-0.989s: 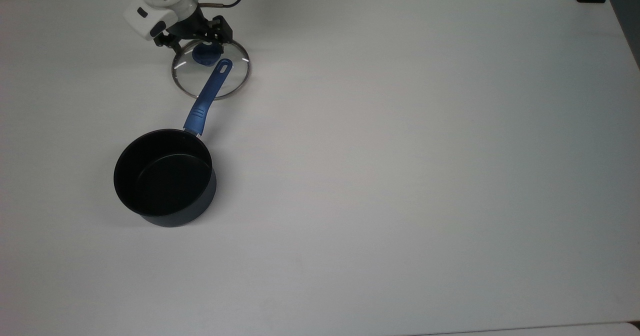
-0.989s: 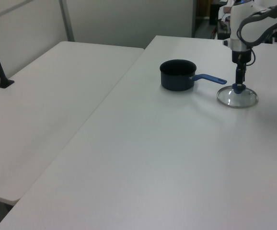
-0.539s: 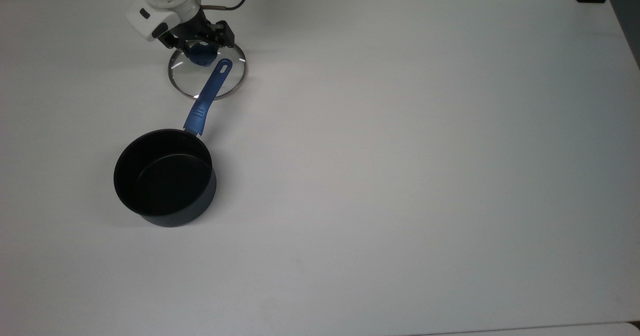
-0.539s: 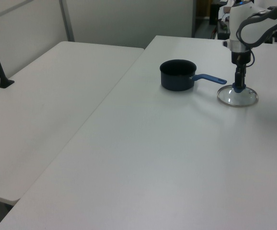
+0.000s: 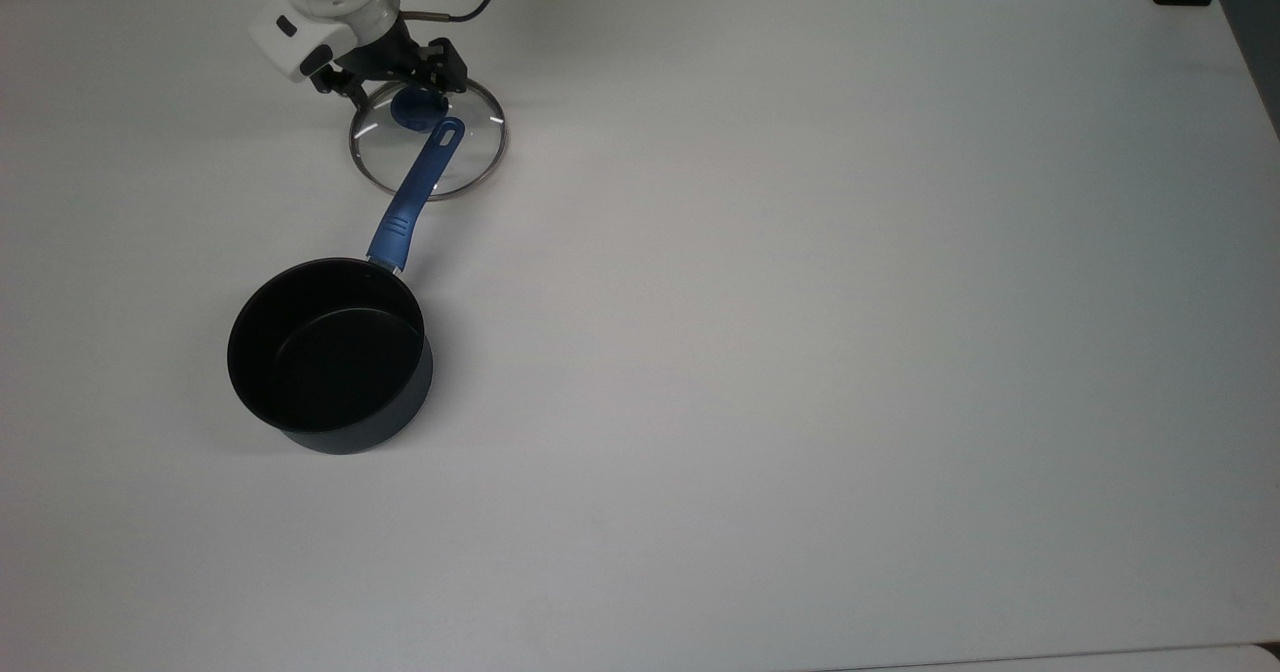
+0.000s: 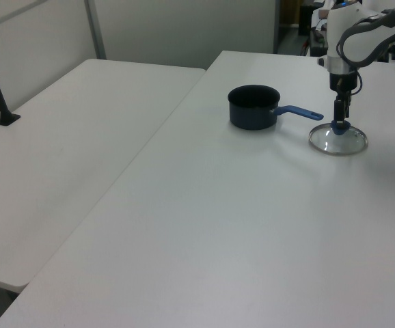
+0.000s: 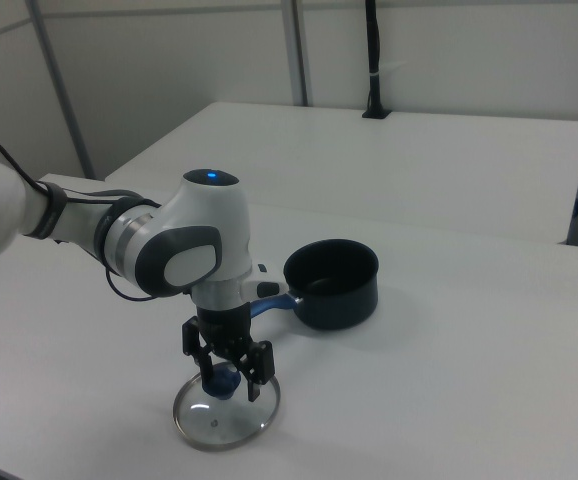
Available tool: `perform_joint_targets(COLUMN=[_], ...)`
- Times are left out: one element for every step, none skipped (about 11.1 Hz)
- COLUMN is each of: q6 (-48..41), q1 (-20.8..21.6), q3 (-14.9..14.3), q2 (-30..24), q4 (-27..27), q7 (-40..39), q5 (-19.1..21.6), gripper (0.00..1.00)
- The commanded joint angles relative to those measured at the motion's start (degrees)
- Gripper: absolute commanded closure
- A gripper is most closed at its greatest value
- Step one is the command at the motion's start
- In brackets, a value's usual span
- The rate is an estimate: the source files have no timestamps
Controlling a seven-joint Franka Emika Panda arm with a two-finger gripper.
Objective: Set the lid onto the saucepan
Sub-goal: 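Close the gripper on the blue knob and adjust the grip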
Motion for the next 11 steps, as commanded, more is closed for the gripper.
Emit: perform_joint_targets(q6=[-3.3, -3.4, -3.4, -3.1, -2.7, -2.8, -2.9, -3.0, -2.9, -2.5, -2.0], q1=[0.2, 0.2, 0.5, 0.5, 0.6, 1.0, 1.1, 1.2, 1.2, 1.5, 1.5], q3=[-0.2, -0.1, -0.1, -0.1, -0.1, -0.1, -0.1, 0.1, 0.2, 1.4, 1.7], q2=[-1.1, -1.0, -0.8, -0.8, -0.4, -0.5, -0.5, -0.7, -0.7, -0.3, 0.3], q4=[1.2, 1.3, 1.2, 1.2, 1.3, 1.3, 1.2, 1.3, 1.3, 1.3, 1.2], q7=[1.3, 1.7, 2.6, 3.7, 4.3, 4.4, 4.5, 4.9, 5.5, 5.9, 5.9], q5=[-0.9, -0.3, -0.2, 0.1, 1.8, 2.9, 3.1, 3.4, 3.8, 3.8, 3.8], gripper=[0.05, 0.05, 0.05, 0.05, 0.05, 0.05, 0.05, 0.05, 0.05, 0.05, 0.05])
